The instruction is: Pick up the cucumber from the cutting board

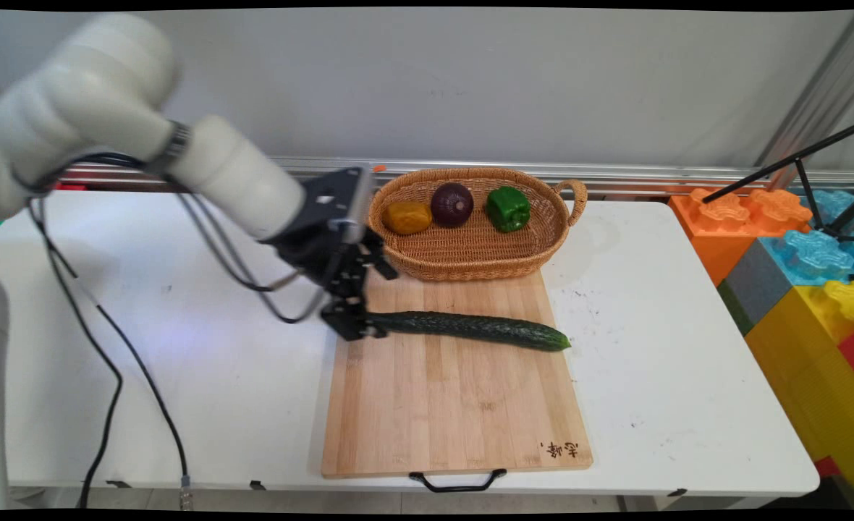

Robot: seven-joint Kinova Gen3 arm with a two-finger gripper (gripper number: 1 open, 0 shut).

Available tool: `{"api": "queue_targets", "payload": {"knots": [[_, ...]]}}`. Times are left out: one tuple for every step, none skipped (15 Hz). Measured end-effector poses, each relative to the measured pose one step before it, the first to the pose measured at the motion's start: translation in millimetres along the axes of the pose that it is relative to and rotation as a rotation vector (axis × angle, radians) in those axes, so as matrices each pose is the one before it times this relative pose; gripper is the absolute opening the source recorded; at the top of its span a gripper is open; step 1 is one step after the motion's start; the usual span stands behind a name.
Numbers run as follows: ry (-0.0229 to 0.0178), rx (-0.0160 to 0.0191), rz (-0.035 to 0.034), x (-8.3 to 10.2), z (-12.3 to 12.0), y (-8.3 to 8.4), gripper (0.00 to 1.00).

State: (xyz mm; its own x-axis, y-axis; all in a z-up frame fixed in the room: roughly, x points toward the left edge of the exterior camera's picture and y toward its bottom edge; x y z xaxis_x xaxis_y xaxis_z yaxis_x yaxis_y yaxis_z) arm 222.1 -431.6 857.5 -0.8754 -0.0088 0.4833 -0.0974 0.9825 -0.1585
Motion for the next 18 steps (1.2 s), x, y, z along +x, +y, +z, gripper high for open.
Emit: {"api": "queue_targets", "payload": {"knots": [[-0.00365,0.00390,0.00580,10.25,13.45,-3.54,1.00],[-0.00380,0.00213,0.00373,7.85,10.92,-2.11,1.00],[-0.00254,0.00118,0.00420,5.08,7.09,-1.16,1.00],[-0.00450,0.00113,0.00699,6.80,10.12,-1.44,1.00],[-0.00356,0.00340,0.00414,4.02,6.20,-1.01,1.00],[-0.00671,0.00511,0.00593,5.42,9.20,-1.42,1.00],[-0.00682,0.00566,0.00452,5.77,10.06,-1.30,1.00],[-0.00631,0.00568,0.00417,5.31,9.51,-0.99,1.00],[-0.00488,0.00409,0.00374,4.18,7.69,-0.49,1.00],[-0.00541,0.00624,0.00412,4.32,8.24,-0.42,1.00],[-0.00551,0.00627,0.00414,4.03,7.96,-0.24,1.00],[-0.00471,0.00475,0.00345,3.21,6.19,0.07,1.00],[-0.00316,0.00412,0.00222,2.43,4.80,0.04,1.00],[-0.00373,0.00352,0.00245,2.20,4.42,0.15,1.00],[-0.00494,0.00615,0.00282,2.76,5.67,-0.06,1.00],[-0.00529,0.00659,0.00193,2.41,5.15,-0.25,1.00],[-0.00410,0.00533,0.00075,1.73,3.97,-0.27,1.00],[-0.00263,0.00322,0.00078,1.52,3.19,-0.01,1.00]]}}
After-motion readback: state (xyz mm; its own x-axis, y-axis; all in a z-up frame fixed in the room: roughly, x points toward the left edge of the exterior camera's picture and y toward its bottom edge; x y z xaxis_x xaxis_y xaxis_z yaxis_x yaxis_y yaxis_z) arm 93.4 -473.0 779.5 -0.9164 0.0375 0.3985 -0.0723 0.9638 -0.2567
